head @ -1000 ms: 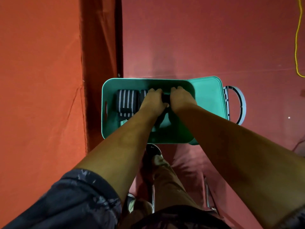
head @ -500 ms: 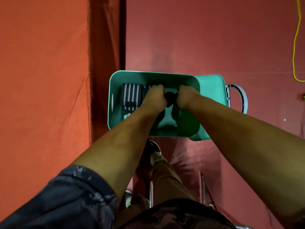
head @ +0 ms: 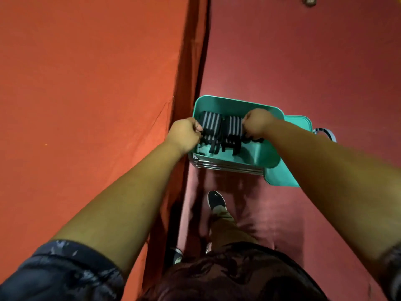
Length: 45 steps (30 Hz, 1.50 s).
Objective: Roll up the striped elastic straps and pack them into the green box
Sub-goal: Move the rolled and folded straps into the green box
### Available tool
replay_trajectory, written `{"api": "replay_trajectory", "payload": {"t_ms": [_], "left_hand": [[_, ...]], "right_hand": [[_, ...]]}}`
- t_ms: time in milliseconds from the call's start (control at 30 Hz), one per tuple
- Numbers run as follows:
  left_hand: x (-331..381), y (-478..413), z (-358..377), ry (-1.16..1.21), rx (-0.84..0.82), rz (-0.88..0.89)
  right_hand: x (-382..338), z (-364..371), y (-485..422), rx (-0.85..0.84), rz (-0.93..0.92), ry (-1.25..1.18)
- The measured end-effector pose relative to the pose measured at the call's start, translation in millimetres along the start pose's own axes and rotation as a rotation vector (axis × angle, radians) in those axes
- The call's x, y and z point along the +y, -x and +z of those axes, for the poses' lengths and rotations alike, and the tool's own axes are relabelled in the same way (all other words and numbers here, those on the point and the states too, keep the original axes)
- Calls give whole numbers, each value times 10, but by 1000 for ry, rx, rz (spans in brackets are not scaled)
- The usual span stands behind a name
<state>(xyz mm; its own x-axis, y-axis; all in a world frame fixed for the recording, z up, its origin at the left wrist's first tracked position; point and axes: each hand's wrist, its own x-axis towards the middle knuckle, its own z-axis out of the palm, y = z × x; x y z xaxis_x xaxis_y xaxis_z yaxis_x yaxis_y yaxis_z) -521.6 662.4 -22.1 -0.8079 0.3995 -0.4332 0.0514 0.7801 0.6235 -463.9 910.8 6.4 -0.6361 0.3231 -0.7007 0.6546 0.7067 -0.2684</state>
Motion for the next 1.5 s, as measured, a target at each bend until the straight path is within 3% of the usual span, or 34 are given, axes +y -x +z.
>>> {"api": "replay_trajectory", "payload": {"t_ms": [367,633,767,967,1200,1500], "left_hand": [[-1458,1859,-800,169,176,-383],[-2629,3405,-716,337,409,-705],[-2999,4003,-604,240,554,-861],[-3407,4406,-495,257,550,-924],[-3684,4374,-489,237,477,-804],[-3908,4327,-398,193,370,-776]], "right_hand": [[-1716,1298,850,-251,-370,-54],[-2539,2619,1425,-478,-536,155],[-2731,3255,1753,-578,-598,261],[-2839,4109,2132,-716,-548,276],[-2845,4726,2342,-874,-306,61],[-2870,5122,2424,-744,-166,-186]]}}
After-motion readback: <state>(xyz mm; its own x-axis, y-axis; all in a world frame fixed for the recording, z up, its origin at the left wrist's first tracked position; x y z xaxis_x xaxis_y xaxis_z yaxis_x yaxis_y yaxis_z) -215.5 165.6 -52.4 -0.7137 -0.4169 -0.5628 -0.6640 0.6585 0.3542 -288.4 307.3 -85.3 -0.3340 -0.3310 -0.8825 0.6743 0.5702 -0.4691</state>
